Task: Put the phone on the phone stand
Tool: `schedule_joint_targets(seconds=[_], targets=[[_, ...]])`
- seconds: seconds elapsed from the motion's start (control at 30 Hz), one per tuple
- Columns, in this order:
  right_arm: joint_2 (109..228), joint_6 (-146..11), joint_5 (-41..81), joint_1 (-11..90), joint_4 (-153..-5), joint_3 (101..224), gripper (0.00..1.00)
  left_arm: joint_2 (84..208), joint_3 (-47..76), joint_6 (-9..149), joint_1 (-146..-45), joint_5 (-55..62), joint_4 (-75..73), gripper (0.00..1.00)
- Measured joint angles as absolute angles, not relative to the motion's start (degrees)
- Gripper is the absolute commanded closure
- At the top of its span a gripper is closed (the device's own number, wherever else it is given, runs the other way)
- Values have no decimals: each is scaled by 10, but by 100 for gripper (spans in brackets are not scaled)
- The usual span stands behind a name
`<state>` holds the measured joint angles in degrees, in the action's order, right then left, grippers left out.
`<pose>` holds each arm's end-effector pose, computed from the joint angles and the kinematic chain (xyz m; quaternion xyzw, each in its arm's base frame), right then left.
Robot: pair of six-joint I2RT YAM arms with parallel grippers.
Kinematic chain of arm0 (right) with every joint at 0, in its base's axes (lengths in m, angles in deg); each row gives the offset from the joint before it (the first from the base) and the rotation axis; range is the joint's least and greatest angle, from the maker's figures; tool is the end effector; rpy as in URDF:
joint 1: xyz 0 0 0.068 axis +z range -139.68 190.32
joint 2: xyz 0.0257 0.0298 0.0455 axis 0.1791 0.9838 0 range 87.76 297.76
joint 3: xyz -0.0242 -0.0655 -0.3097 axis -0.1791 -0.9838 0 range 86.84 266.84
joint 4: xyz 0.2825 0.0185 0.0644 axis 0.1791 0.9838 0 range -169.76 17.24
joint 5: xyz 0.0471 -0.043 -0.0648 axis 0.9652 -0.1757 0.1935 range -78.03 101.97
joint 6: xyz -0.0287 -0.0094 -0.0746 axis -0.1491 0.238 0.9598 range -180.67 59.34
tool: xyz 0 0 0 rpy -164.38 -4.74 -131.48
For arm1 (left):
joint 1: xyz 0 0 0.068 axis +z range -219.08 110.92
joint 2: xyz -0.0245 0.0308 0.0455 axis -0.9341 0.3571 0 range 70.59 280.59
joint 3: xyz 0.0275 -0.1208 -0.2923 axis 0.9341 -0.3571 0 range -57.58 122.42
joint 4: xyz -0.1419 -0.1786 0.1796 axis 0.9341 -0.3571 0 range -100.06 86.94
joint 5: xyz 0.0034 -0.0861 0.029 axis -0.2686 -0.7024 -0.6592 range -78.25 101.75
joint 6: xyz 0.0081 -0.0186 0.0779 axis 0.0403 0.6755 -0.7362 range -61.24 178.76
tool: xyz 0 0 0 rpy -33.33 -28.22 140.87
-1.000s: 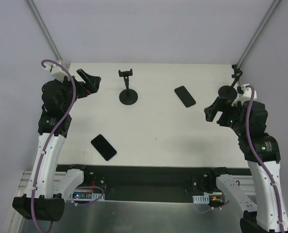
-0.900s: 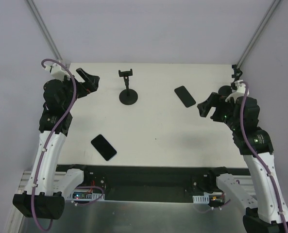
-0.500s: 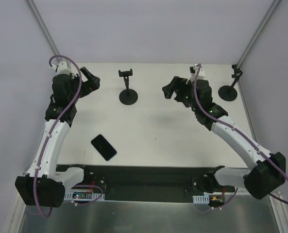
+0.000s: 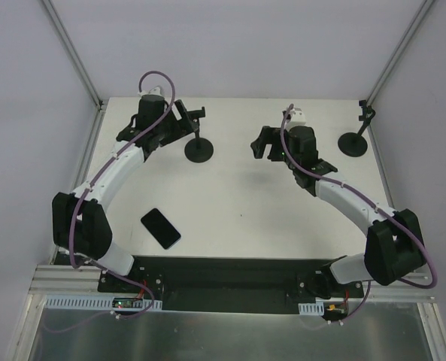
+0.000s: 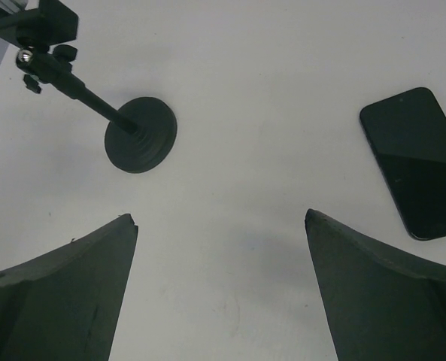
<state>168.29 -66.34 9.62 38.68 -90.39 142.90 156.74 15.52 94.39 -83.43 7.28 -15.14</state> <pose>0.3392 0.1800 0.3253 -0.1424 0.7741 0.1651 0.5943 0.3969 -0.1073 0.3580 -0.1352 0.8327 -0.2563 0.4719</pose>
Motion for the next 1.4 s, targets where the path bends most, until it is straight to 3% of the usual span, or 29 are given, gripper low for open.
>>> schedule_joint_targets(seconds=[0.1, 0.33, 0.43, 0.93, 1.07, 1.27, 1.4], targets=[[1677, -662, 115, 354, -910, 1405, 4, 1609, 210, 940, -864, 81, -154, 33], [1630, -664, 145, 281, -913, 1340, 4, 1680, 271, 870, -870, 85, -153, 37], [1617, -666, 161, 251, -926, 1326, 4, 1694, 277, 841, -871, 99, -159, 46], [1618, -677, 211, 222, -961, 1321, 4, 1801, 365, 714, -926, 187, -168, 49], [1619, -677, 213, 221, -964, 1320, 4, 1811, 379, 697, -927, 206, -171, 58], [1629, -677, 216, 219, -968, 1320, 4, 1817, 392, 653, -927, 214, -179, 97], [1631, -674, 220, 218, -968, 1320, 4, 1817, 393, 608, -927, 192, -178, 100]])
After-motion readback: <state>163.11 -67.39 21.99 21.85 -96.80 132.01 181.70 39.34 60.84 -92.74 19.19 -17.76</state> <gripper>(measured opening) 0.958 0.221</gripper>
